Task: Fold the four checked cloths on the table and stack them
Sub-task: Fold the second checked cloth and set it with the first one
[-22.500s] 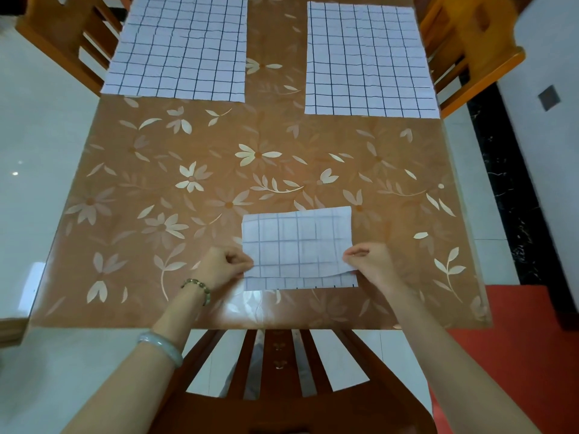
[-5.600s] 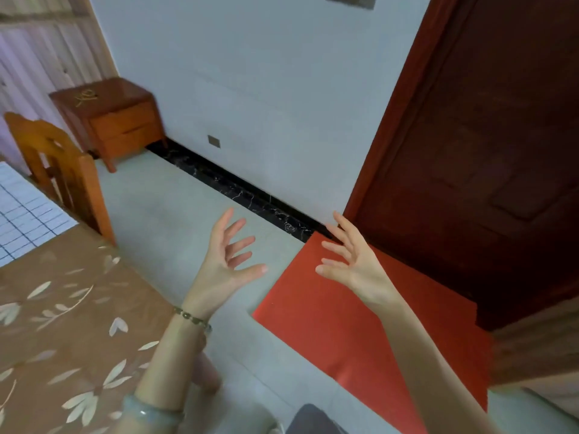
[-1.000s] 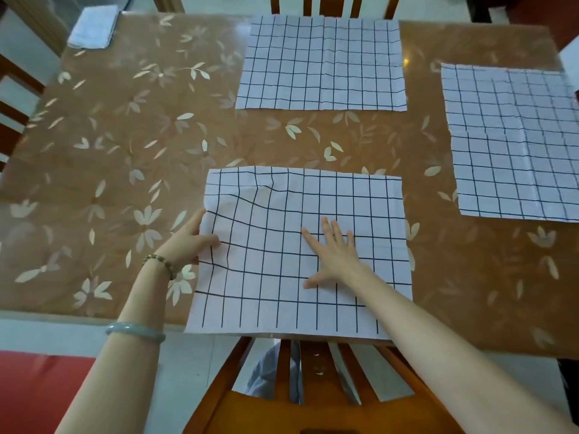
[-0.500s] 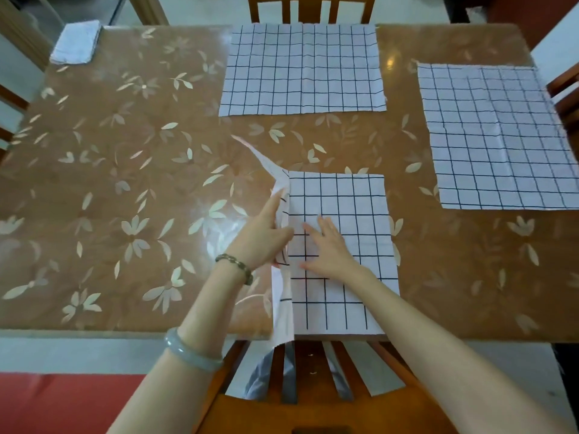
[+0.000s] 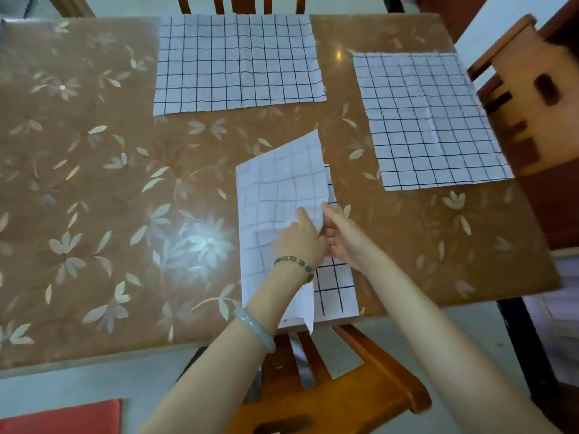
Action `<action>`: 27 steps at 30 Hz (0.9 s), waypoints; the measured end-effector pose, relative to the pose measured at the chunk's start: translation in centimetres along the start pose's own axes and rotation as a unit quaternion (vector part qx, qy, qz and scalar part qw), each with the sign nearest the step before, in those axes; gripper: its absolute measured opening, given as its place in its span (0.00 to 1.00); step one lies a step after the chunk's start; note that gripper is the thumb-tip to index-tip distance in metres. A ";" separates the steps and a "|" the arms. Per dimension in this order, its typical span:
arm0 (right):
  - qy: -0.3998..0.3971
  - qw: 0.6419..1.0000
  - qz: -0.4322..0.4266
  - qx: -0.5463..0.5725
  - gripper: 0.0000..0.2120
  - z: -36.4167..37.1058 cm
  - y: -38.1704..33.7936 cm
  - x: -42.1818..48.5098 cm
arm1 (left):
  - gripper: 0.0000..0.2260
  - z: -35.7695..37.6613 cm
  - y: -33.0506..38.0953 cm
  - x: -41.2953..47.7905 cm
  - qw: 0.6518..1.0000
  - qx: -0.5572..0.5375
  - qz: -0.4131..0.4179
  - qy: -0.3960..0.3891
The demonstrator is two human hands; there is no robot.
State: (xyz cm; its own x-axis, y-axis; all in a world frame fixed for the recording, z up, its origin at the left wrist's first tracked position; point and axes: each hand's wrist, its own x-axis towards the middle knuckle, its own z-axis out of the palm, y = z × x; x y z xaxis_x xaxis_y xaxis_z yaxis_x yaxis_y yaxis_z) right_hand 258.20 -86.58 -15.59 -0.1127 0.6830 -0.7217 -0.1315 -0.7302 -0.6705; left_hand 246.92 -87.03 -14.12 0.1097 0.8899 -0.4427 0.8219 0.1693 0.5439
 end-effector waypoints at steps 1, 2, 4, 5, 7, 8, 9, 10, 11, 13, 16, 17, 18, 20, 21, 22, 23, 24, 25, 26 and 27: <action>0.016 1.000 0.003 -0.003 0.21 -0.3 0.1 0.6 | 0.20 0.5 0.1 0.1 1.000 -0.016 0.006 -0.019; 0.035 0.999 0.006 -0.006 0.20 -0.5 0.2 1.2 | 0.23 0.9 0.1 0.2 0.998 -0.035 0.015 -0.041; 0.096 0.995 0.019 -0.028 0.20 -0.9 0.6 2.3 | 0.29 1.1 -0.3 0.0 0.994 -0.066 0.034 -0.073; 0.126 0.990 0.022 -0.053 0.21 -1.2 0.8 2.8 | 0.31 1.1 -0.9 -0.2 0.994 -0.072 0.043 -0.072; 0.157 0.982 0.009 -0.102 0.15 -1.8 1.2 3.6 | 0.29 0.5 -3.0 -0.4 0.995 -0.074 0.057 -0.026; 0.162 0.979 0.002 -0.122 0.11 -2.1 1.5 3.8 | 0.26 0.1 -4.5 -0.5 0.996 -0.066 0.064 0.010; 0.163 0.978 -0.003 -0.133 0.07 -2.4 1.6 3.8 | 0.23 -0.1 -6.2 -0.5 0.995 -0.050 0.071 0.045; 0.165 0.976 -0.005 -0.142 0.03 -2.5 1.6 3.6 | 0.22 -0.3 -7.9 -0.4 0.994 -0.024 0.077 0.070; 0.170 0.973 -0.009 -0.153 0.06 -2.6 1.7 3.6 | 0.23 -0.4 -9.6 -0.3 0.993 0.012 0.083 0.078; 0.185 0.963 -0.031 -0.195 0.16 -2.9 2.0 3.6 | 0.27 -0.2 -12.4 0.0 0.991 0.089 0.085 0.045; 0.216 0.952 -0.047 -0.210 0.14 -3.9 2.4 3.8 | 0.35 0.7 -14.7 0.3 0.980 0.177 0.082 -0.026; 0.213 0.957 -0.034 -0.195 0.16 -4.3 2.5 3.6 | 0.38 0.9 -15.0 0.4 0.977 0.194 0.083 -0.037; 0.206 0.962 -0.015 -0.179 0.19 -4.7 2.6 3.5 | 0.39 1.0 -15.2 0.5 0.974 0.207 0.084 -0.042; 0.190 0.968 0.006 -0.165 0.21 -5.1 3.0 2.9 | 0.40 1.2 -15.4 0.6 0.969 0.229 0.078 -0.040; 0.180 0.968 0.016 -0.172 0.21 -5.2 3.3 2.5 | 0.40 1.3 -15.4 0.6 0.968 0.235 0.075 -0.037; 0.172 0.966 0.028 -0.189 0.21 -5.4 3.7 2.3 | 0.40 1.4 -15.3 0.7 0.968 0.239 0.073 -0.034; 0.166 0.961 0.035 -0.218 0.21 -5.5 4.0 1.9 | 0.40 1.5 -15.3 0.7 0.967 0.243 0.072 -0.031; 0.160 0.955 0.040 -0.246 0.21 -5.7 4.3 1.6 | 0.40 1.6 -15.3 0.7 0.966 0.246 0.072 -0.028; 0.155 0.950 0.042 -0.267 0.20 -5.7 4.6 1.3 | 0.41 1.6 -15.3 0.6 0.966 0.248 0.072 -0.025; 0.151 0.947 0.041 -0.281 0.20 -5.9 4.8 1.0 | 0.41 1.7 -15.3 0.6 0.966 0.248 0.070 -0.021; 0.145 0.944 0.041 -0.295 0.19 -5.9 4.9 0.7 | 0.41 1.7 -15.4 0.6 0.966 0.250 0.067 -0.017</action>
State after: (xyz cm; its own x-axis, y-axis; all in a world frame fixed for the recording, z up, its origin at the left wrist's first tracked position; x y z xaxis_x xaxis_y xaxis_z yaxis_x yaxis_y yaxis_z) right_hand 263.27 -89.81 -20.37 0.1877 0.6524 -0.7343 0.4463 -0.7226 -0.5280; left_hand 235.30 -89.86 -23.96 0.2460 0.8736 -0.4200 0.9651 -0.1804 0.1900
